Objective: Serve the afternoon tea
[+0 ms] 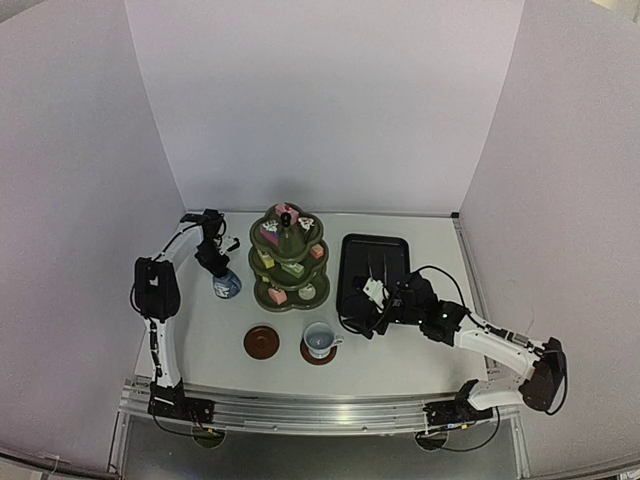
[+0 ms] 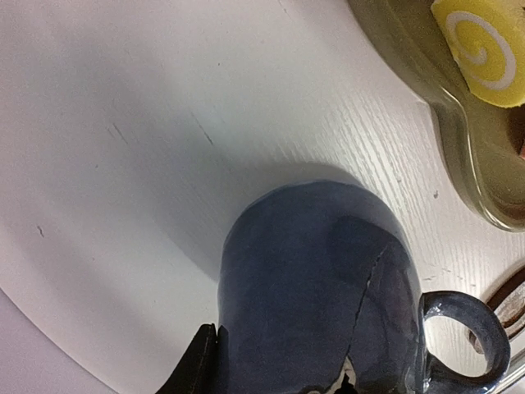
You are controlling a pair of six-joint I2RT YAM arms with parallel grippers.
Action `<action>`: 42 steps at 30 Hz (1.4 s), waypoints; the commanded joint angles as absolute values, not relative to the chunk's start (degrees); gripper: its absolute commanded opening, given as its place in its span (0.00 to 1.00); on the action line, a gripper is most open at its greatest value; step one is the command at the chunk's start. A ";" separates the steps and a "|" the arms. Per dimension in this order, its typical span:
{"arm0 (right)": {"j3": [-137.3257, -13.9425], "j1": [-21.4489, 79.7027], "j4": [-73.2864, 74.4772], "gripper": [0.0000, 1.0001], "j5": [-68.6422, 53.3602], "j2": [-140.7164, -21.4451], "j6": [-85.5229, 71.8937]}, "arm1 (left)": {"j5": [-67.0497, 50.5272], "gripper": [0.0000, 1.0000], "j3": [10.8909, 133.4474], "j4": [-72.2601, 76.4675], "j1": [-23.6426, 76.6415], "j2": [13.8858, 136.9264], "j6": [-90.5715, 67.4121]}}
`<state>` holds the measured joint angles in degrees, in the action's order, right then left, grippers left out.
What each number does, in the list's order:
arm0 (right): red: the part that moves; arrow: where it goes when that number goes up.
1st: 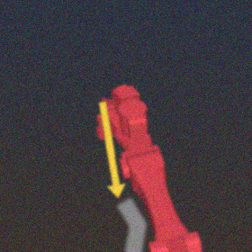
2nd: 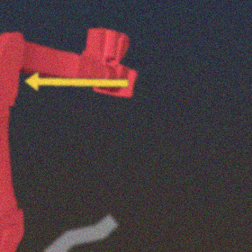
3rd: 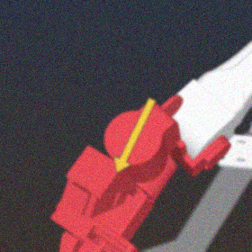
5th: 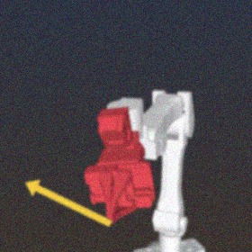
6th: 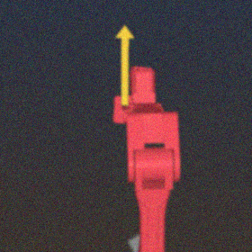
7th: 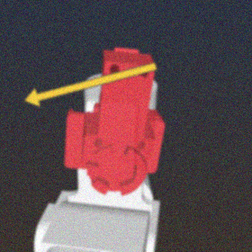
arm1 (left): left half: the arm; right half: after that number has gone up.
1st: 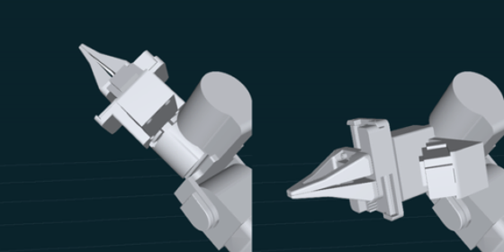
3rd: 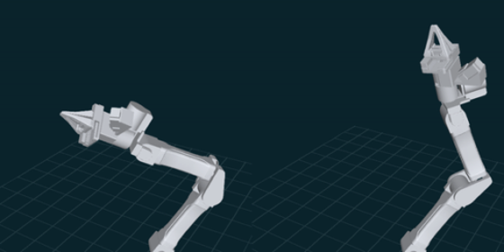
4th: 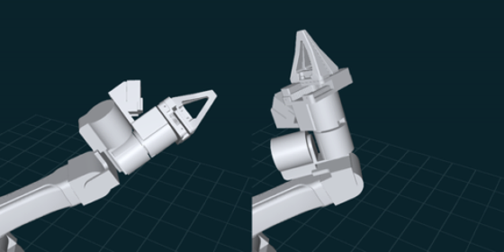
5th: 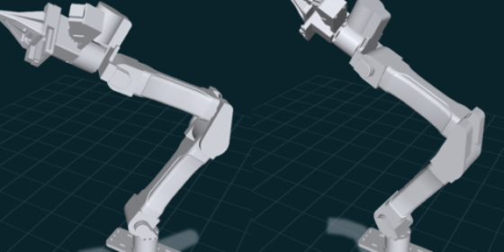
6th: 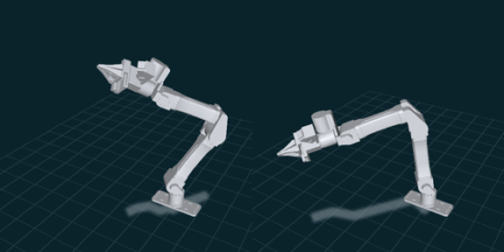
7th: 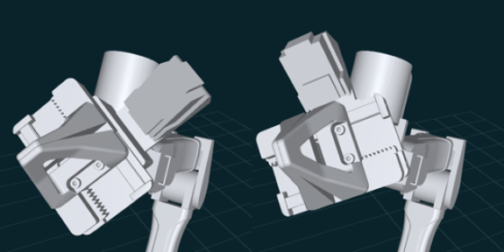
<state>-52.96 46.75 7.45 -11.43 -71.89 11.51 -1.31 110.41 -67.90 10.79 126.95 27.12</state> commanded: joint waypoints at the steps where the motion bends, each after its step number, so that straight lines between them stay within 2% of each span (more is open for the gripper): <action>1: -57.57 49.45 6.94 0.90 -10.75 -74.42 11.43 | -0.55 0.11 108.48 -71.32 10.63 117.37 18.90; 13: -63.75 55.85 4.56 0.89 -7.66 -82.23 12.34 | 2.05 0.10 92.05 -76.64 15.79 100.26 4.49; 20: -62.51 57.62 0.63 0.89 -4.69 -83.06 10.70 | 1.80 0.16 83.28 -75.43 22.91 92.15 -4.32; 24: -61.09 58.26 -1.11 0.89 -3.19 -82.97 9.96 | -1.24 0.16 81.96 -73.34 24.47 91.06 -10.96; 31: -59.36 58.64 -1.97 0.89 -1.56 -81.91 10.12 | -4.91 0.26 80.86 -69.46 33.09 91.14 -19.27; 37: -57.81 59.35 -4.05 0.89 -0.25 -80.60 11.49 | -6.51 0.26 77.42 -67.18 35.66 91.92 -23.58; 42: -59.49 60.11 -4.93 0.89 -2.67 -83.99 12.88 | -4.61 0.26 77.24 -65.59 38.57 93.05 -25.25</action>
